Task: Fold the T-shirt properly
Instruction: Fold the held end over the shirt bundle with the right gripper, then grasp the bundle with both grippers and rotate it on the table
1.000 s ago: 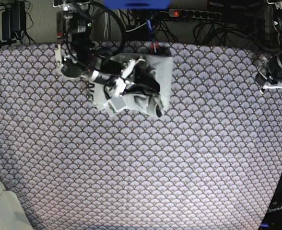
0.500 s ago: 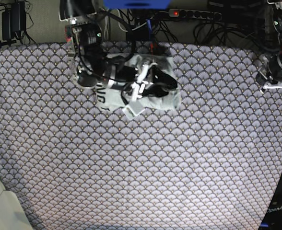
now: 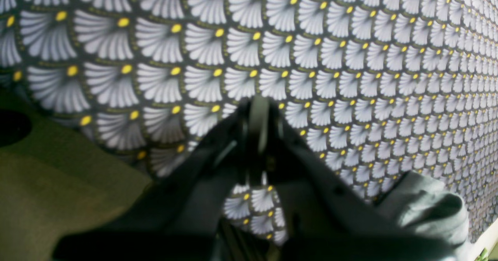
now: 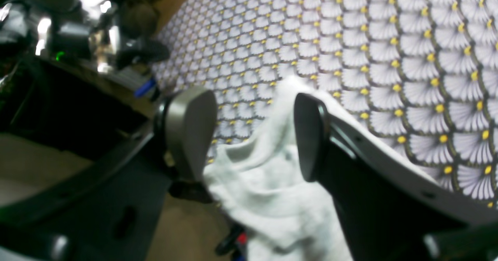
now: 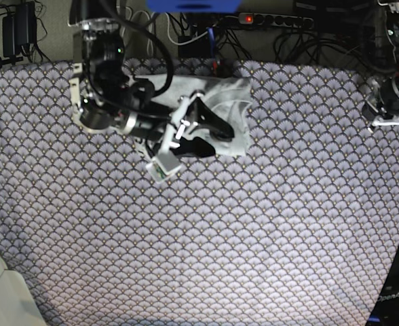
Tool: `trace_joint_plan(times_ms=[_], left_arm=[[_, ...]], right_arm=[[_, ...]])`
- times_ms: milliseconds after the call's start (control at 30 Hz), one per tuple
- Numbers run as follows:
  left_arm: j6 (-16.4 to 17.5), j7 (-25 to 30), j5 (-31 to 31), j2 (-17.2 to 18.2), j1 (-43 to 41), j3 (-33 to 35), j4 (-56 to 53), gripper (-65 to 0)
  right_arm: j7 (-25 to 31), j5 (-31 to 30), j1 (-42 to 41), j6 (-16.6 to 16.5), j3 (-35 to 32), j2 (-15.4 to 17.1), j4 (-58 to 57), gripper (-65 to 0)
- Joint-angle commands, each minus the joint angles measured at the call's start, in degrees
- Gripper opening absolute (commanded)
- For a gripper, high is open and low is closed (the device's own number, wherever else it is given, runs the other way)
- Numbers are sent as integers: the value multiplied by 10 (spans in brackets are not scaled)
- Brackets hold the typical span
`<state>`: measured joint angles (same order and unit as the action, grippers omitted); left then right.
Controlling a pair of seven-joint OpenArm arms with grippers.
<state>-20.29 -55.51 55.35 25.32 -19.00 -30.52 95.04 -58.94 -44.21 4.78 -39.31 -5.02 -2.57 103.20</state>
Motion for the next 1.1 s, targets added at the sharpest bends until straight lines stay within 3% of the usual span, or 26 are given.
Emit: trace_joint_plan(times_ms=[0, 67, 200, 367, 467, 633, 833, 1067], left_arm=[[2, 2, 9, 8, 3, -3, 11, -647], [2, 2, 10, 7, 3, -3, 11, -647], [2, 2, 12, 7, 2, -3, 20, -647], [3, 2, 12, 6, 1, 44, 88, -647], [3, 2, 0, 10, -2, 124, 130, -648], [2, 3, -53, 6, -9, 263, 135, -648], [-1, 3, -152, -4, -9, 420, 132, -648], [-1, 3, -196, -35, -8, 461, 111, -648]], right_arm=[[10, -14, -5, -7, -1, -4, 28, -278], [9, -12, 6, -7, -1, 2, 40, -278], [14, -11, 22, -7, 22, 45, 27, -278], [14, -13, 38, -7, 106, 86, 23, -302], [9, -15, 49, -7, 156, 115, 24, -406], [7, -14, 75, -7, 240, 154, 22, -650], [7, -12, 117, -7, 305, 183, 20, -650], [6, -12, 130, -7, 336, 183, 20, -650]])
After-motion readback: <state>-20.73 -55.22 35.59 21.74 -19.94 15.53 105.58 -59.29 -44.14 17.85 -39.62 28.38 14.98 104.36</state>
